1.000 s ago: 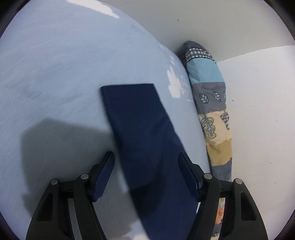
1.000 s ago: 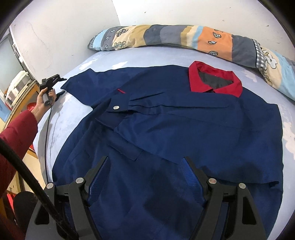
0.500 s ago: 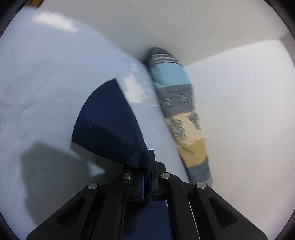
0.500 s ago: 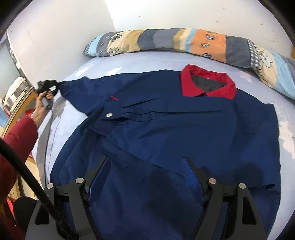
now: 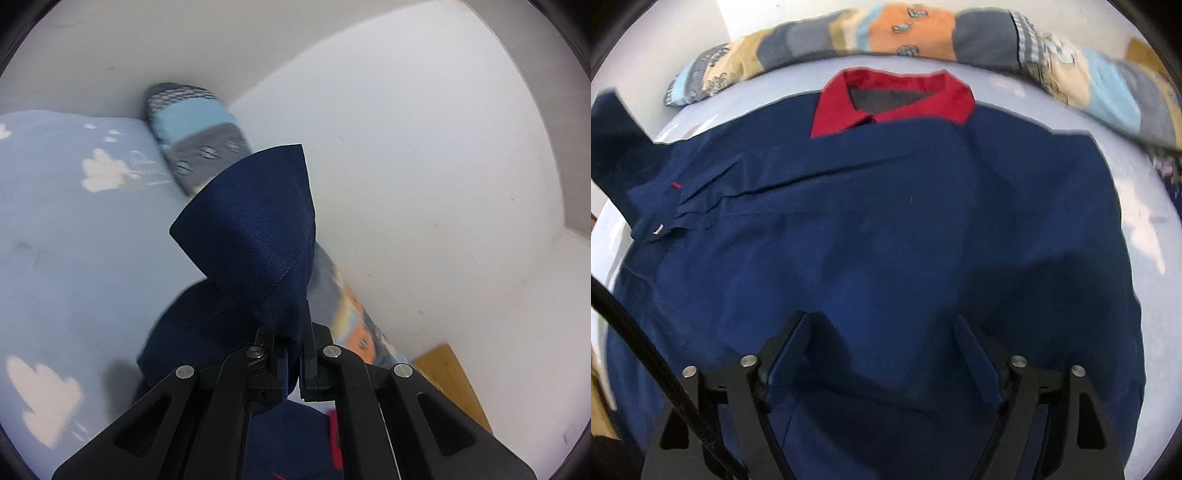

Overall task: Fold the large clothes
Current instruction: 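Lift the sleeve and fold it across the jacket with the left gripper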

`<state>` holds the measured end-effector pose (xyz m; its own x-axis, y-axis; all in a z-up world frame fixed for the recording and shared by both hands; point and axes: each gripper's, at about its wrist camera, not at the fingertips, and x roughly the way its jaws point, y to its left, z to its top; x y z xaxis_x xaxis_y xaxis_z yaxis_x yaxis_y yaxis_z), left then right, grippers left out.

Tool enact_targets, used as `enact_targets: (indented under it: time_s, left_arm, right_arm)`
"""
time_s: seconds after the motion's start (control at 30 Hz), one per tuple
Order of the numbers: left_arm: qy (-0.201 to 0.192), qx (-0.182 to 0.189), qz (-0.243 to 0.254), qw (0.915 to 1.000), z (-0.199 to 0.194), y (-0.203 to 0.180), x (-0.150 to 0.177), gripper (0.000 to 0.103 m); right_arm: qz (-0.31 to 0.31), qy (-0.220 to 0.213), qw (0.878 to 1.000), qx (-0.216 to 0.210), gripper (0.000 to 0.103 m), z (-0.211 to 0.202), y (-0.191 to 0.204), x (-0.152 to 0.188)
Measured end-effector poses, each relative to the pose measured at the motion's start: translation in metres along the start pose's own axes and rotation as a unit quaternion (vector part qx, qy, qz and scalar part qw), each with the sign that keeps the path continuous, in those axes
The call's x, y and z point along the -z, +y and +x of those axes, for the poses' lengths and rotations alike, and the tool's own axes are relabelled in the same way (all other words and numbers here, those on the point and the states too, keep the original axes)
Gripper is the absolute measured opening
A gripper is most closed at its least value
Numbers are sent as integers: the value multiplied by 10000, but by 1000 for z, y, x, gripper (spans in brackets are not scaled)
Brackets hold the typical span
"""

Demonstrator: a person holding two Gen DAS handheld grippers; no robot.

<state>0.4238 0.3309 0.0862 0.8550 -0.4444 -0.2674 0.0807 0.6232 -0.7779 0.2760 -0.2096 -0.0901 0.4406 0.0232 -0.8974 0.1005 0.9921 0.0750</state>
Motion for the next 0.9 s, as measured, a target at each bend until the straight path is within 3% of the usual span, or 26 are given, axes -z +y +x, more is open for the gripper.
enact_targets:
  time_s: [0.07, 0.2, 0.47, 0.73, 0.9]
  left_arm:
    - [84, 151, 141, 9998, 2, -28, 7, 3]
    - [297, 429, 498, 9974, 3, -87, 27, 3]
    - [841, 922, 1020, 9869, 23, -185, 87, 3]
    - [1642, 1387, 1391, 9667, 43, -259, 195, 3]
    - [2161, 1352, 1564, 9543, 71, -281, 276, 3]
  right_arm:
    - [3, 116, 9999, 9, 85, -3, 1, -4]
    - [628, -149, 9960, -612, 85, -29, -17, -7]
    - [1206, -831, 9878, -534, 85, -88, -60, -7]
    - [1891, -1434, 9708, -351, 85, -140, -113, 6]
    - [2202, -1757, 9594, -115, 85, -166, -139, 14]
